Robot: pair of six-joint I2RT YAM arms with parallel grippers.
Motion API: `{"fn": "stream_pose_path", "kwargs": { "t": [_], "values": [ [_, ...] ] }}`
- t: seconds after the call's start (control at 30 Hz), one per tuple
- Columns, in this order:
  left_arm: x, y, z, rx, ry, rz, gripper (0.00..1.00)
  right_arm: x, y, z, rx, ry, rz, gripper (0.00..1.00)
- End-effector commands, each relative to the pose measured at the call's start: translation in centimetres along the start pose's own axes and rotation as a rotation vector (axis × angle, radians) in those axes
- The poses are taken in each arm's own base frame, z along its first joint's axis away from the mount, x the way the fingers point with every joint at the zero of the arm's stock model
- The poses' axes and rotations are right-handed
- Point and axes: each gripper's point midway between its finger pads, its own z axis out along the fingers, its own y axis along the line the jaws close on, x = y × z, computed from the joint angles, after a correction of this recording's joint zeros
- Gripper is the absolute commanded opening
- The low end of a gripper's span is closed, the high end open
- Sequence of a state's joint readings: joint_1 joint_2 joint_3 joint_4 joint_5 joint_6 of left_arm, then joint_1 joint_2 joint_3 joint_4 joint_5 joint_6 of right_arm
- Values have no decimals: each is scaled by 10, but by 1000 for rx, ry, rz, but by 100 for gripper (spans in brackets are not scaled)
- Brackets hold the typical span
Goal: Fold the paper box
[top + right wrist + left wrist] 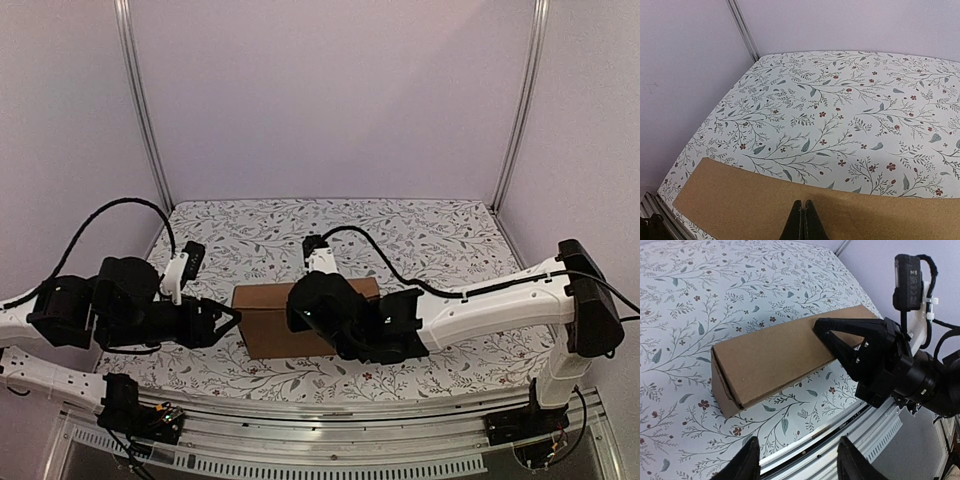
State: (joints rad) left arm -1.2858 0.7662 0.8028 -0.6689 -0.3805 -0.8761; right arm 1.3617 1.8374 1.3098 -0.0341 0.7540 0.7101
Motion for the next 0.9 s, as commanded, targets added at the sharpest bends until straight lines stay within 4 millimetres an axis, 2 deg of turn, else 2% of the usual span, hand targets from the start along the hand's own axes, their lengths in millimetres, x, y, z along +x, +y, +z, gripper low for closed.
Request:
{"fn": "stream_pose_path", "kwargs": {
  "t": [0.0, 0.13, 0.17, 0.3, 0.47, 0.67, 0.77, 0.87],
  "values": [
    [-27, -7, 1, 14, -38, 78, 37, 106, -48, 4, 101, 264, -205, 0],
    [-46, -10, 12, 80, -48, 85, 1, 108, -52, 0, 104, 265, -205, 0],
    [-49, -8, 16, 87, -53, 92, 0, 108, -53, 0, 106, 264, -206, 0],
    [-59, -5, 29, 135, -68, 112, 0, 107, -54, -1, 106, 263, -204, 0],
    [-52, -5, 43, 265, -34, 82, 0, 105, -53, -2, 105, 259, -205, 0],
    [-21, 18, 69, 325, 37, -17, 0, 104, -52, -1, 105, 257, -212, 0],
    [-1, 41, 81, 285, 81, -77, 0, 105, -53, -1, 105, 260, -215, 0],
    [10, 56, 85, 249, 105, -110, 0, 103, -52, -2, 103, 258, -215, 0]
  ]
}}
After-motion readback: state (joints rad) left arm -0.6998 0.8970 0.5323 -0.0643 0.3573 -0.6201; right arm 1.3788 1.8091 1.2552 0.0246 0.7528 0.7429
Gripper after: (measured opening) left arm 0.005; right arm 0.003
